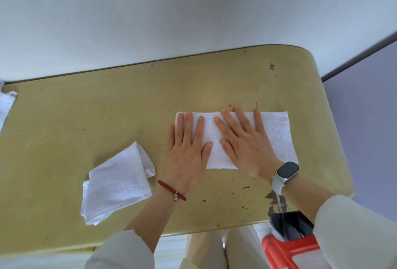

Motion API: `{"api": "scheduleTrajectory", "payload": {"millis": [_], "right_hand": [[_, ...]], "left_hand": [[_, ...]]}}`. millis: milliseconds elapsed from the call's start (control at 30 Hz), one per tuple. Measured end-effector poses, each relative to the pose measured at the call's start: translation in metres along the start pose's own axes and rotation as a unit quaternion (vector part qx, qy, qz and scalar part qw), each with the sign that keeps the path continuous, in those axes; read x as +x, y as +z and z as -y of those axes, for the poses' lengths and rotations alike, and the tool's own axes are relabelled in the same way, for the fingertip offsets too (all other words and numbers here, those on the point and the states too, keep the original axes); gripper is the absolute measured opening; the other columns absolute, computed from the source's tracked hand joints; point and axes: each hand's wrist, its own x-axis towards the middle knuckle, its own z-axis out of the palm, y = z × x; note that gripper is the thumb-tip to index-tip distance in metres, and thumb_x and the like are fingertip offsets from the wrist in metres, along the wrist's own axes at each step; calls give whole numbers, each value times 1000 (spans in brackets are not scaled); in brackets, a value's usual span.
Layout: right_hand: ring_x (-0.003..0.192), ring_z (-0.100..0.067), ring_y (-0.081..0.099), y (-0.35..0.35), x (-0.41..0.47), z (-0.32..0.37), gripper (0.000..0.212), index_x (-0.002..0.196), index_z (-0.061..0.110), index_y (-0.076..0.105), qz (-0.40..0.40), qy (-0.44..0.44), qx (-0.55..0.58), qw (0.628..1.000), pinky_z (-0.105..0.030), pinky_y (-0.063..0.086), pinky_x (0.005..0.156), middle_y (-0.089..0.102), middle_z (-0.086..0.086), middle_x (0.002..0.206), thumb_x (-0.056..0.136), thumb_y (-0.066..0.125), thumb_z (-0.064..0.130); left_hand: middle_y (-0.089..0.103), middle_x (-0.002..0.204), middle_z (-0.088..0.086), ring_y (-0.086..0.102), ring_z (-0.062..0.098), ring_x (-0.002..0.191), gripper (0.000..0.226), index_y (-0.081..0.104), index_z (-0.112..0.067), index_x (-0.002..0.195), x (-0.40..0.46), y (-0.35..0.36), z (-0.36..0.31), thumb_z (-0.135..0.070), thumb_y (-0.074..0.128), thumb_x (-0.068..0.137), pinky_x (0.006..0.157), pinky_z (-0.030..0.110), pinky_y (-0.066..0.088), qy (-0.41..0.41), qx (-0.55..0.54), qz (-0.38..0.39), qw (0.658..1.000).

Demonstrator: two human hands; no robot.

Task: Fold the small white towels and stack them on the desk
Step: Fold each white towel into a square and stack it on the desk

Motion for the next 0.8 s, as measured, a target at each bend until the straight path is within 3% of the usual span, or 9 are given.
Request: {"api": "scheduleTrajectory", "payload": {"millis": [100,200,267,333,367,567,667,733,800], "right_hand": [[136,-27,31,-9,-2,-6,48,134,12,44,-51,20,48,997,-54,12,112,41,-9,143,96,22,33],[124,-31,46,-17,-11,-21,40,116,7,59,-118,87,84,985,-54,25,108,54,-12,129,92,32,24],[110,-34,53,-20,-20,-30,37,110,7,61,-133,101,85,982,-50,40,97,58,-14,119,88,36,22],[96,-34,55,-23,-29,-30,36,108,6,62,-128,77,81,985,-45,48,82,59,-14,109,85,38,22],[91,-33,56,-23,-33,-27,36,107,5,62,-123,54,88,987,-43,50,77,59,-14,104,85,39,22],[79,-26,56,-13,-51,-3,23,102,8,59,-84,-78,184,976,-33,50,57,54,-11,105,85,45,13],[77,-25,53,-9,-57,-5,11,94,12,53,-95,-112,184,972,-35,47,52,45,-5,108,85,48,8],[76,-24,51,-8,-60,-11,14,91,11,54,-94,-131,170,972,-35,46,50,44,-5,106,80,55,1],[79,-26,53,-7,-62,-17,18,88,8,58,-93,-164,149,971,-33,47,55,45,-4,103,74,64,-2]], "left_hand": [[20,152,15,9,29,141,62,19,-14,145,5,-4,7,-50,4,96,113,53,11,9,23,23,999],[29,149,14,20,34,139,61,24,-18,143,10,-14,18,-51,5,96,105,61,13,14,68,50,996],[15,154,11,8,34,142,58,16,-25,146,15,-24,27,-52,11,95,107,61,1,6,78,57,995],[-5,156,5,-13,31,142,57,3,-32,147,20,-34,35,-48,21,95,107,58,-13,-30,81,62,994],[-6,156,5,-15,31,142,58,4,-32,147,22,-38,39,-45,27,96,107,58,-14,-46,80,52,994],[32,146,19,20,40,138,52,45,-15,134,28,-41,50,-22,61,85,105,67,3,-115,41,-71,990],[50,130,19,44,41,122,41,57,-10,119,14,-39,35,-15,66,79,101,61,27,-114,31,-128,985],[59,113,17,56,37,103,26,63,-9,103,-7,-36,15,-14,64,78,86,50,46,-72,-14,-172,982],[60,95,12,58,30,84,16,64,-9,89,-34,-31,-8,-18,52,83,68,37,52,-1,-81,-181,980]]}}
